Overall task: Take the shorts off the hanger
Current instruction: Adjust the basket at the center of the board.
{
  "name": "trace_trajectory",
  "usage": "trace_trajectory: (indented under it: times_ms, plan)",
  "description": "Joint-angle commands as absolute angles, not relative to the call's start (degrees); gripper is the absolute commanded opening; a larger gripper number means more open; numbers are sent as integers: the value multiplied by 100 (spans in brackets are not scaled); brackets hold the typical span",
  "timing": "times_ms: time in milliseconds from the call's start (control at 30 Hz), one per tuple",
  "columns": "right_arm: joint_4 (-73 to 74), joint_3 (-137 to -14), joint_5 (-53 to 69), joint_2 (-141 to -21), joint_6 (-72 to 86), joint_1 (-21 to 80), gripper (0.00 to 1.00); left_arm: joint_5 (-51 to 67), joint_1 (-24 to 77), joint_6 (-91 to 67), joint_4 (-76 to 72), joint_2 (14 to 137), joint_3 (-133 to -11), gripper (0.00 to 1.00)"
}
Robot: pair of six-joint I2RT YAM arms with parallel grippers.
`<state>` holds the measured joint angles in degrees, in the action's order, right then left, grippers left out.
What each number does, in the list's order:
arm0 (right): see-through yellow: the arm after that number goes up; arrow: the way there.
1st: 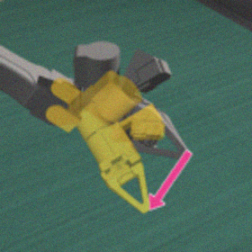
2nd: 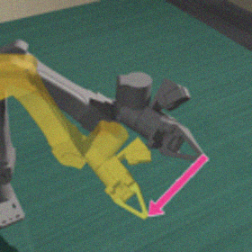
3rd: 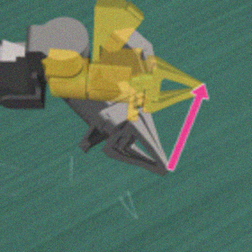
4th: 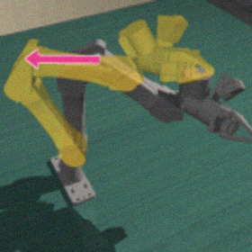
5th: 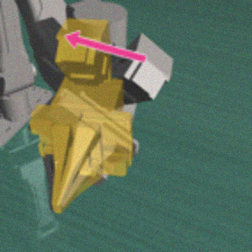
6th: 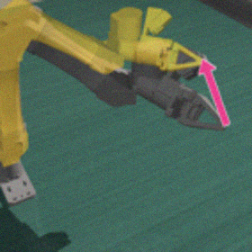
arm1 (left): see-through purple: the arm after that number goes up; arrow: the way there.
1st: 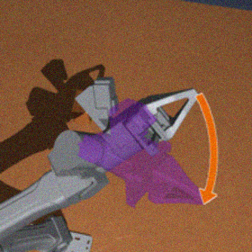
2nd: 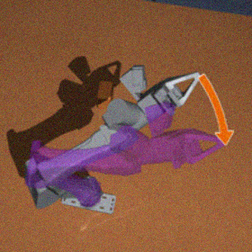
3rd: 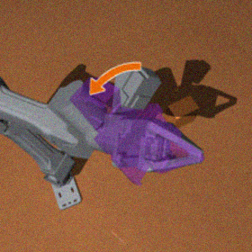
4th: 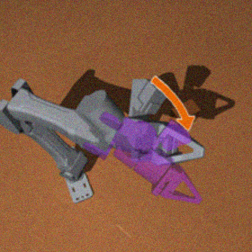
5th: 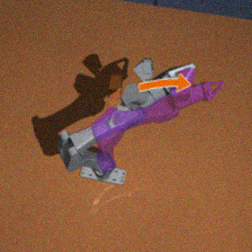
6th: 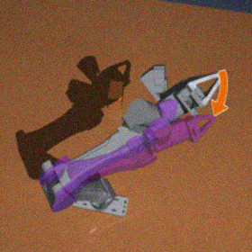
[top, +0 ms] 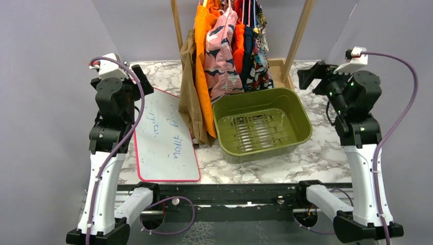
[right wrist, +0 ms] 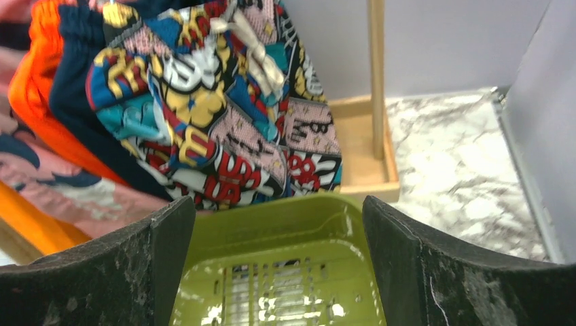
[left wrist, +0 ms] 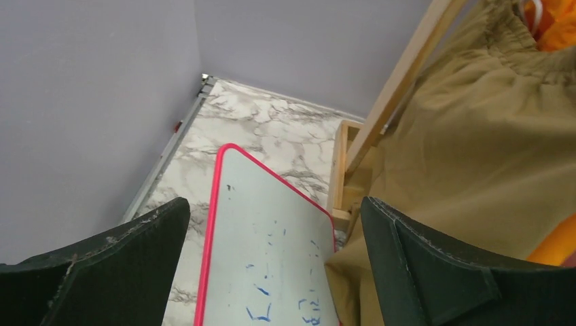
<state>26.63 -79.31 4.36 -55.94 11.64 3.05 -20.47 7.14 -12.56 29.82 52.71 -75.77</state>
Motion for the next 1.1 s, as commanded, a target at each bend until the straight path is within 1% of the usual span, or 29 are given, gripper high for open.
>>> trace_trajectory:
  times_ms: [0, 200, 300, 400, 500, 633, 733, 900, 1067]
  plan:
    - [2691, -7351, 777, -5247, 1537, 469, 95, -1341, 877, -1413, 2994, 5092, -7470, 99]
    - [2675, -6397, 1429, -4711, 1827, 712, 97, 75, 1170, -1646, 2998, 5313, -7658, 98]
    - [2673, -5936, 1682, -4425, 1968, 822, 98, 463, 1589, -1736, 2989, 5416, -7621, 98]
    - [2691, -5583, 1848, -4200, 2064, 910, 98, 681, 2308, -1851, 2986, 5672, -7507, 98]
    - [2775, -5371, 2013, -4096, 2137, 983, 99, 379, 3174, -2035, 2986, 5882, -7377, 98]
    - [2991, -5257, 2203, -4113, 2252, 1045, 99, 181, 3977, -2424, 3008, 6047, -7044, 96]
    - [3077, -5201, 2328, -4127, 2339, 1076, 99, -201, 4486, -2798, 3121, 5988, -6712, 91]
    - [3110, -5124, 2476, -4129, 2456, 1103, 99, -561, 4887, -3162, 3201, 5860, -6214, 88]
    - [3190, -5083, 2578, -4256, 2585, 1119, 99, -425, 5031, -3598, 3257, 6118, -5679, 91]
